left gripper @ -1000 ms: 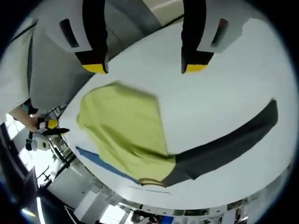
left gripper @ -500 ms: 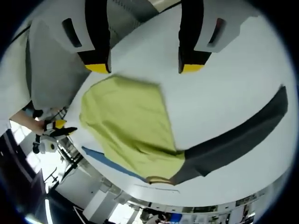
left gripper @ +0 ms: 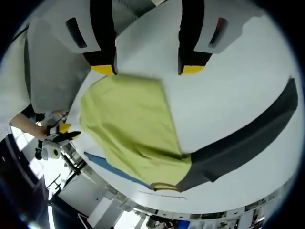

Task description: Fold the garment on the visible template until the final outline fits inside the template.

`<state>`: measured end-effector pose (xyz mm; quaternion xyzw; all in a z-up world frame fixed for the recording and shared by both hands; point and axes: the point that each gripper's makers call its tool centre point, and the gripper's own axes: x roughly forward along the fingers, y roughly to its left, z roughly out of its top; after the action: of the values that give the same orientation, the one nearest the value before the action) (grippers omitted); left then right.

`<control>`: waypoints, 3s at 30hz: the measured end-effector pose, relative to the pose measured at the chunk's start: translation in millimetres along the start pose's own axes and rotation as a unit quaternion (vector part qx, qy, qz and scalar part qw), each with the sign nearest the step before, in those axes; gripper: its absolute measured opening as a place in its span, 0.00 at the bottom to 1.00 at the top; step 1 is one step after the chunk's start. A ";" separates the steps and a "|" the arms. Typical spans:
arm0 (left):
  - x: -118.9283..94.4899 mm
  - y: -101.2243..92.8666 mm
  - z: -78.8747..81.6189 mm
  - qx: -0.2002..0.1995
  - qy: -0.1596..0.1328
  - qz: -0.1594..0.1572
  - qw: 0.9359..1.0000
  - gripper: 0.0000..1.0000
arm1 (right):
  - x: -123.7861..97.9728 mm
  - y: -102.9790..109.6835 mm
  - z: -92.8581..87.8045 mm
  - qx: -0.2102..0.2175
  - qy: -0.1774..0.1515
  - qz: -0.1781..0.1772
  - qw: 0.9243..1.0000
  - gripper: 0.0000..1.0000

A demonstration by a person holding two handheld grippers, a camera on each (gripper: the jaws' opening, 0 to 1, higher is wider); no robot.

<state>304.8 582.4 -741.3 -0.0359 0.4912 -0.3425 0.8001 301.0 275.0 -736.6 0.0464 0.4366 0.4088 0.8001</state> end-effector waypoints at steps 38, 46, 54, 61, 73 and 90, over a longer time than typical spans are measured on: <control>16.9 -4.5 9.0 0.001 -0.002 -0.039 0.999 0.28 | 26.6 -5.7 -0.2 0.034 0.003 0.030 0.999 0.22; 16.7 -3.0 8.7 0.004 -0.003 -0.038 0.999 0.22 | 26.6 -6.2 -2.0 0.040 0.002 0.033 0.999 0.20; 16.2 -4.2 8.2 -0.012 -0.007 -0.043 0.999 0.02 | 26.0 -9.0 -2.5 0.039 -0.003 0.026 0.999 0.05; 17.3 -6.6 7.7 -0.012 -0.003 -0.047 0.999 0.02 | 26.0 -7.0 -0.9 0.040 -0.007 0.030 0.999 0.04; 14.6 -4.6 6.6 -0.017 -0.002 -0.044 0.999 0.01 | 25.1 -5.6 -1.0 0.042 -0.009 0.028 0.999 0.04; 3.7 -0.3 -1.4 -0.030 -0.002 -0.031 0.999 0.01 | 11.6 -7.6 -8.7 0.049 -0.009 0.019 0.999 0.04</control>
<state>304.5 580.4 -744.7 -0.0756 0.4978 -0.3524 0.7888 302.5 275.5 -752.9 0.0975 0.4477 0.4013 0.7931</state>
